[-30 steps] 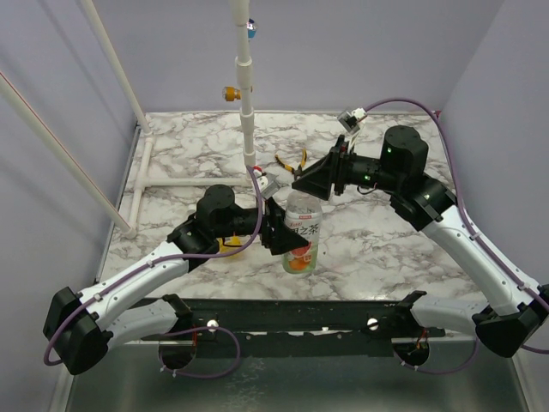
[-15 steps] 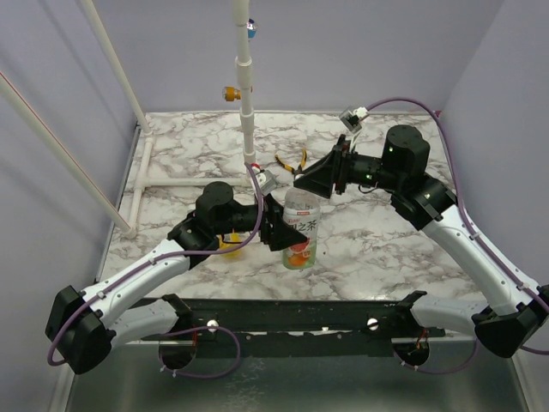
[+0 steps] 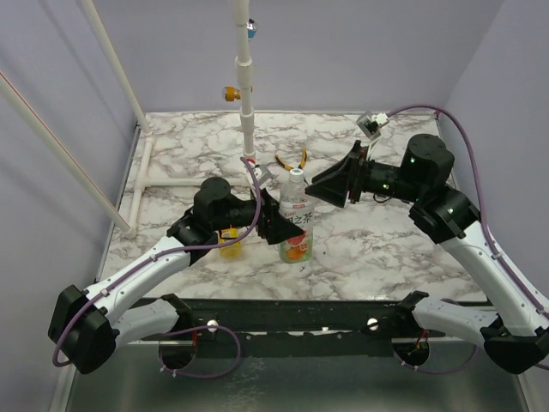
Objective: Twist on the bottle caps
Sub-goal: Screw the bottle cap onto the plastic bottle, then place the plastic bottle at the center of the board.
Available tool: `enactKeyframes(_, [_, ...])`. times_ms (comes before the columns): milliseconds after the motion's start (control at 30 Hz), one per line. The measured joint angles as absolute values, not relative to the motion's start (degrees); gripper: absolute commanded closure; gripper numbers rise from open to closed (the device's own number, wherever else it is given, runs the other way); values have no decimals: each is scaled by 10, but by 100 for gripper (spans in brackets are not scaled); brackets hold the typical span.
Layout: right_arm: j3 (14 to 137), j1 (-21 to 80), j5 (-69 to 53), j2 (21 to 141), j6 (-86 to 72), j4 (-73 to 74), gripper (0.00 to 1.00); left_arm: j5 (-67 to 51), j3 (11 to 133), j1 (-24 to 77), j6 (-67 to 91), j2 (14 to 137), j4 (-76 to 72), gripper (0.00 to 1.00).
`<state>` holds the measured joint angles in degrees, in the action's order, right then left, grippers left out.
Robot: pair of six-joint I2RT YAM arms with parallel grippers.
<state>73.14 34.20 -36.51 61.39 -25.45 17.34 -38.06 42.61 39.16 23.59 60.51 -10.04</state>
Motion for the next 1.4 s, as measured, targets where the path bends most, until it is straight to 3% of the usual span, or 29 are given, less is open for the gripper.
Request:
enactKeyframes(200, [750, 344, -297, 603, -261, 205, 27, -383, 427, 391, 232, 606, -95, 100])
enactKeyframes(267, [756, 344, -266, 618, -266, 213, 26, -387, 428, 391, 230, 606, -92, 100])
enactKeyframes(567, [759, 344, -249, 706, -280, 204, 27, -402, 442, 391, 229, 620, -80, 100])
enactKeyframes(733, [759, 344, -264, 715, -293, 187, 42, -406, 446, 391, 229, 638, -81, 100])
enactKeyframes(900, [759, 344, -271, 709, -305, 178, 51, -406, 446, 389, 233, 648, -92, 100])
enactKeyframes(1133, [746, 342, -268, 656, -307, 201, 51, -407, 446, 367, 238, 655, -104, 100])
enactKeyframes(1400, [745, 343, -225, 576, -315, 262, 43, -379, 446, 340, 262, 681, -80, 100])
